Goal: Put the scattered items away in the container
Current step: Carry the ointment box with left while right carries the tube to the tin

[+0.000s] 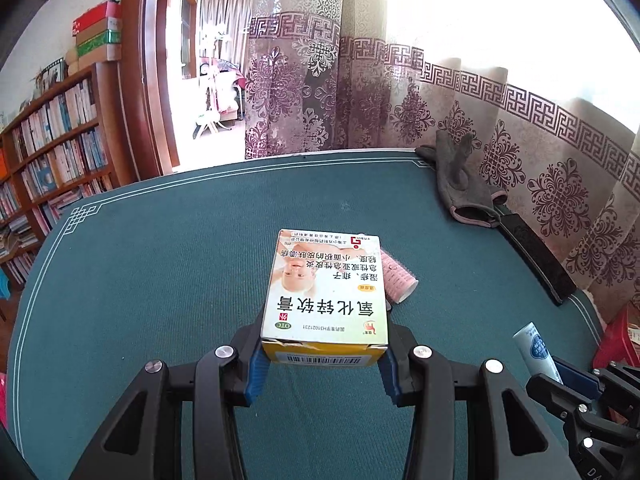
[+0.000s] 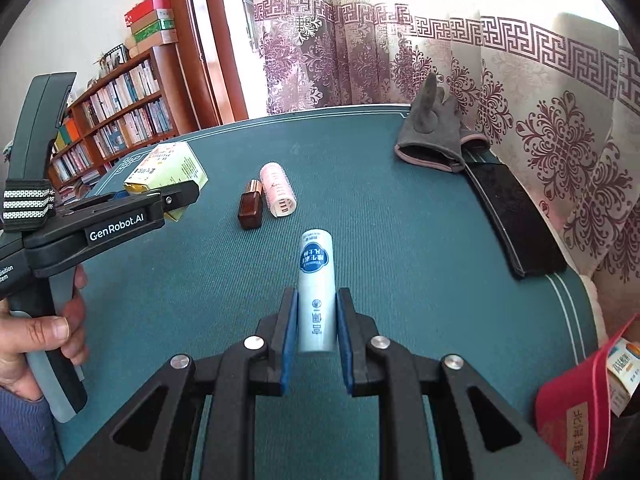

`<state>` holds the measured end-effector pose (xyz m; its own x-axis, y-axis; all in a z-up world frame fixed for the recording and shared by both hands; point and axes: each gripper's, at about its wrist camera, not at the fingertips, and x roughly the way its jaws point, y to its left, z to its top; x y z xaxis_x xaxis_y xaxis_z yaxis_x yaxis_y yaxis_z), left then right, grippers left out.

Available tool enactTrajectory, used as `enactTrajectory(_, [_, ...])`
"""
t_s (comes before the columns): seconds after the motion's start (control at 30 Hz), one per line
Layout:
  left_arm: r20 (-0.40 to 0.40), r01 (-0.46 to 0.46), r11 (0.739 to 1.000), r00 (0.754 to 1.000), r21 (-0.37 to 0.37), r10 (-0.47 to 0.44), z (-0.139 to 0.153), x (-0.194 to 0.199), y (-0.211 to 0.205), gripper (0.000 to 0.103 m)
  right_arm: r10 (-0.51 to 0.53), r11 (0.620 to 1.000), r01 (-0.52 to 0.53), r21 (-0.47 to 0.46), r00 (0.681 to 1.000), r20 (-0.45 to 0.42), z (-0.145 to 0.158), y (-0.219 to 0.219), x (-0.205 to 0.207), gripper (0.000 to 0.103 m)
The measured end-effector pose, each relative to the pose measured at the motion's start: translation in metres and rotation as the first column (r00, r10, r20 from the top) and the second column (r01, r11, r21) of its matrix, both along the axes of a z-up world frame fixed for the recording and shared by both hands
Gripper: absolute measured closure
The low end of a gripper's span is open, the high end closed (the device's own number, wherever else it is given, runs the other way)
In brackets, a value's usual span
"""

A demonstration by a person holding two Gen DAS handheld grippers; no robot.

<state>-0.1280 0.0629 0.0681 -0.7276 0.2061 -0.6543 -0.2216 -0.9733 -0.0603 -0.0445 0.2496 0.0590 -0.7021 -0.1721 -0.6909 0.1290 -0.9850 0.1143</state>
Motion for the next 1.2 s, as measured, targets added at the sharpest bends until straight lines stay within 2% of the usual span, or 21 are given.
enactTrajectory(0.43, [-0.033,0.079,0.997,0.996,0.000,-0.079,0.017,0.053,0.027,0.056,-0.041,0.999,0.039,-0.024,0.997,-0.060,0.022,0.024,0.055,0.082])
enactTrajectory(0.8, [-0.021,0.152,0.988,0.988,0.002,-0.152,0.021,0.077,0.059,0.056,-0.105,0.994,0.102,-0.047,0.991,-0.086,0.028,0.055,0.094,0.082])
enactTrajectory(1.07, [-0.002,0.255,0.967,0.967,0.008,-0.255,0.022,0.096,0.103,0.056,-0.182,0.983,0.177,-0.046,0.974,-0.136,0.044,0.091,0.139,0.082])
enactTrajectory(1.2, [0.015,0.325,0.945,0.945,0.021,-0.325,0.023,0.110,0.129,0.056,-0.247,0.969,0.244,-0.034,0.957,-0.155,0.049,0.117,0.163,0.082])
